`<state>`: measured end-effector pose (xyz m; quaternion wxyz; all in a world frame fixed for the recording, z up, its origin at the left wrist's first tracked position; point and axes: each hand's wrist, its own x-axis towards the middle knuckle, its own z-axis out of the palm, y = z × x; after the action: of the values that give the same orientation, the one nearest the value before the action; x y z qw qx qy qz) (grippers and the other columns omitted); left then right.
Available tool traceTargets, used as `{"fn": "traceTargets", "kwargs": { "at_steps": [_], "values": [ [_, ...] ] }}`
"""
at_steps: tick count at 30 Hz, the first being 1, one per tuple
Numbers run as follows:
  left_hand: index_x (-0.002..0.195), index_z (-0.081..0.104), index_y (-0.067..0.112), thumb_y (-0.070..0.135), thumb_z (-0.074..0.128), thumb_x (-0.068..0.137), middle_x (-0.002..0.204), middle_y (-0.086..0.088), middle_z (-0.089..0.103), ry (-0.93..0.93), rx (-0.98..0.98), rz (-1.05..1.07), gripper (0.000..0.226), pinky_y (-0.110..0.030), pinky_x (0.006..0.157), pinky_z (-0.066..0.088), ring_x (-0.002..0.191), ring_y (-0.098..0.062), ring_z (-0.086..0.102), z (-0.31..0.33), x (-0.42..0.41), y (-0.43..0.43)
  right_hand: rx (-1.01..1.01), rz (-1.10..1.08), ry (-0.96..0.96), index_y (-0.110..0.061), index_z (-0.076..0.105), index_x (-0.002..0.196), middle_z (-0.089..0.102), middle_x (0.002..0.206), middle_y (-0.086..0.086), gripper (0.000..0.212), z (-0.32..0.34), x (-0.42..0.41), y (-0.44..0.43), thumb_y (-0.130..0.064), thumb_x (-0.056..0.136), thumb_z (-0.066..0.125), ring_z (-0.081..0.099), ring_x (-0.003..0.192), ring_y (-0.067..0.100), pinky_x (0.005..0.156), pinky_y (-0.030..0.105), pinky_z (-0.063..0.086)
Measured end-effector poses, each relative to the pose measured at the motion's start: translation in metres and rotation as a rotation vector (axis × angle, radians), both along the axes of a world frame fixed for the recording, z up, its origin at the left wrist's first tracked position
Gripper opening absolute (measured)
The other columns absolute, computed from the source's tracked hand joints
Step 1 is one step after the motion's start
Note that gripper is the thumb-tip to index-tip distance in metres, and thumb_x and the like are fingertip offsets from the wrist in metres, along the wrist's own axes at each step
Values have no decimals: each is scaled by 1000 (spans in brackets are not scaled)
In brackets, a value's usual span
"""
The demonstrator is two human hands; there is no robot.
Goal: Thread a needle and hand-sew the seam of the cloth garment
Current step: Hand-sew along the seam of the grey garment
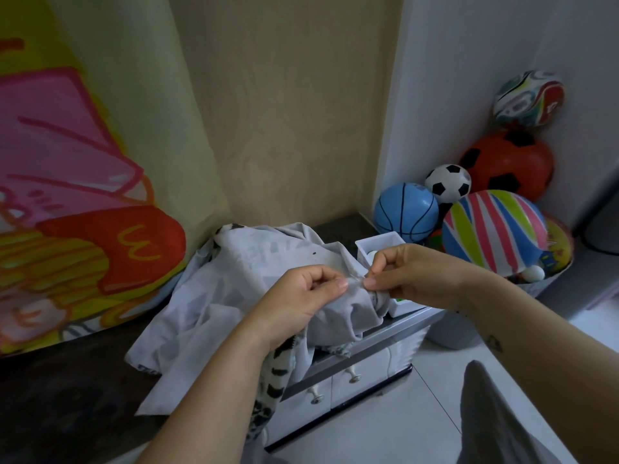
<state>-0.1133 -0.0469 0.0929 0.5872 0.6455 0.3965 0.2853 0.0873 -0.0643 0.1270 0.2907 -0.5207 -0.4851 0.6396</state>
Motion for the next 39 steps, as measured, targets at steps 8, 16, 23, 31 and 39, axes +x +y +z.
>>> {"fn": "traceTargets", "kwargs": {
  "at_steps": [8,16,23,31,39],
  "values": [
    [76,72,25,20,69,84,79,11,72,-11,33,-23,10,-21,84,50,81,-2,64,-1,4,0,8,99,-58,-6,62,75,70,76,4,11,3,8,1,-11,67,67,68,75,11,69,18,53],
    [77,71,25,14,67,85,75,14,71,-31,57,-36,14,-11,75,47,77,3,63,1,4,-1,257,156,-478,-30,72,83,72,87,-12,9,11,14,8,-25,83,65,66,83,1,72,13,51],
    [76,72,24,16,67,86,78,10,72,-26,30,-18,14,-15,78,50,80,-2,65,3,2,0,481,307,-745,-41,66,85,65,82,-21,21,15,3,10,-20,86,65,61,80,-7,75,5,47],
    [78,73,21,18,67,86,82,5,73,-5,22,13,10,-24,84,51,82,-7,65,2,0,2,534,337,-777,-35,62,80,64,83,-17,18,15,1,14,-18,85,67,56,75,-13,68,0,42],
    [78,74,21,21,67,86,83,3,73,0,7,21,10,-29,87,51,83,-9,65,2,-2,4,552,347,-783,-38,60,79,63,82,-18,23,15,3,17,-17,87,65,55,76,-14,70,1,43]
  ]
}}
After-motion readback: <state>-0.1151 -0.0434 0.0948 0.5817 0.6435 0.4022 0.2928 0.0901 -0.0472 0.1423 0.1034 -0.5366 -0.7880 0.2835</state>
